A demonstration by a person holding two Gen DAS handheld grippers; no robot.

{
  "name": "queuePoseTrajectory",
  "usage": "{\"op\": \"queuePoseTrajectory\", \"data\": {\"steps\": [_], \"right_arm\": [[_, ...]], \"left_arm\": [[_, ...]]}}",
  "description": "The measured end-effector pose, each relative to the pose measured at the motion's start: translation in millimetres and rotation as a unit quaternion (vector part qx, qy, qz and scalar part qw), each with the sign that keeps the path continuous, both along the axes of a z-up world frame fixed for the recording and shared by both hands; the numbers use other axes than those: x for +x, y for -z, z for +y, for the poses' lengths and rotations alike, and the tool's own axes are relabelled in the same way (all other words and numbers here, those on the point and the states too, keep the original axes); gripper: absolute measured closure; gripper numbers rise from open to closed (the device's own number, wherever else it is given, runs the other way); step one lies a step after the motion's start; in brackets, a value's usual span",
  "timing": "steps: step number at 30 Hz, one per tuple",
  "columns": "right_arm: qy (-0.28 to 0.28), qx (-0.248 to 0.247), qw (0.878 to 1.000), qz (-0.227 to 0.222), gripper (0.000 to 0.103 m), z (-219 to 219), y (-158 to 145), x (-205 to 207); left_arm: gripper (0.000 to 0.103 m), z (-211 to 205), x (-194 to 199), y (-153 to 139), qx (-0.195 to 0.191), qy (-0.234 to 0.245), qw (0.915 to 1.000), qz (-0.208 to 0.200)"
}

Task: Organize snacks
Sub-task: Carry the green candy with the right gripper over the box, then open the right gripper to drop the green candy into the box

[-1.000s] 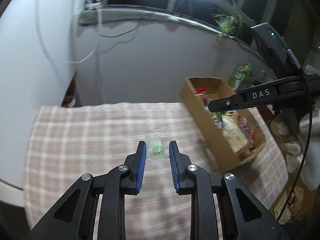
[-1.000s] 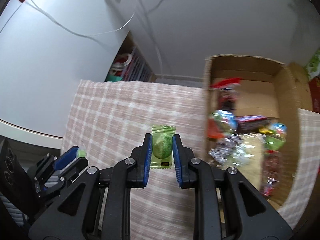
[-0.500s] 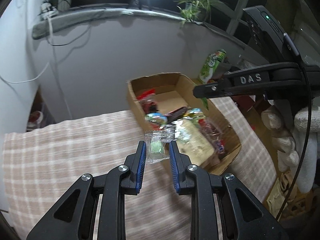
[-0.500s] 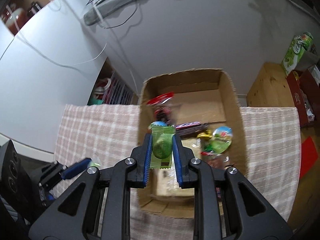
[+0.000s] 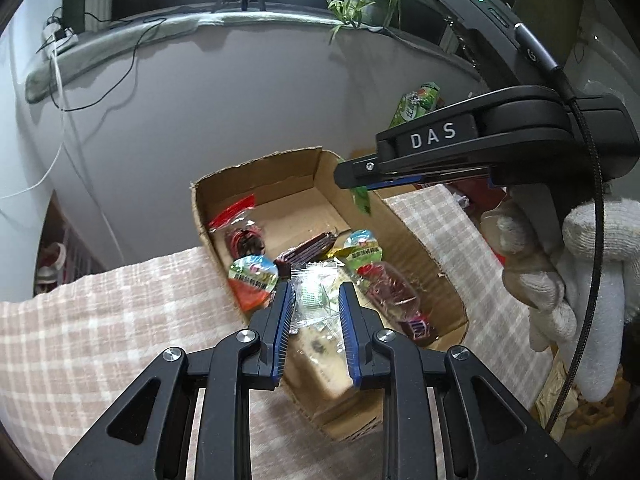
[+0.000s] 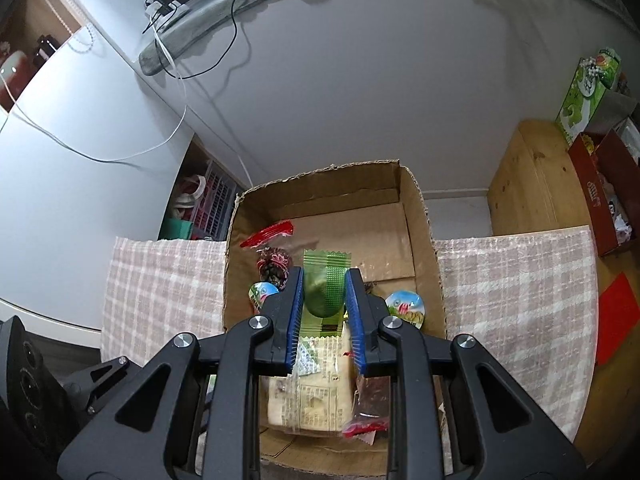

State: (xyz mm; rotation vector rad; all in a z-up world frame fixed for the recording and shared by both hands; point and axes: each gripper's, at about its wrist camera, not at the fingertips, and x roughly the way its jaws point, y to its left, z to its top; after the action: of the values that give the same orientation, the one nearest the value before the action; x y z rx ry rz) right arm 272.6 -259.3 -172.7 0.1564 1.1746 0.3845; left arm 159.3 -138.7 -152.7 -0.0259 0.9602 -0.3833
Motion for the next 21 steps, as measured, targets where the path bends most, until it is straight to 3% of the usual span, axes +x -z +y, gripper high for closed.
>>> {"op": "queuePoseTrajectory", "data": {"steps": [6, 10, 21], "right_arm": [[0.002, -0.004, 1.000, 0.002, 0.080, -3.1, 3.5, 3.4], [0.006, -0.005, 1.000, -0.002, 0.053, -6.5, 4.4, 2.6], [0.016, 0.000, 1.000, -0.013, 0.050, -16.8, -5.9, -9.7]], "left_arm": [[0.081, -7.3, 1.9, 0.3, 0.003, 0.006, 1.0000, 0.001], [0.080, -9.1, 3.3, 0.6, 0.005, 0.008, 1.0000, 0.002], [0.073, -9.9, -1.4, -8.2, -0.001, 0.016, 0.9998, -0.012]]}}
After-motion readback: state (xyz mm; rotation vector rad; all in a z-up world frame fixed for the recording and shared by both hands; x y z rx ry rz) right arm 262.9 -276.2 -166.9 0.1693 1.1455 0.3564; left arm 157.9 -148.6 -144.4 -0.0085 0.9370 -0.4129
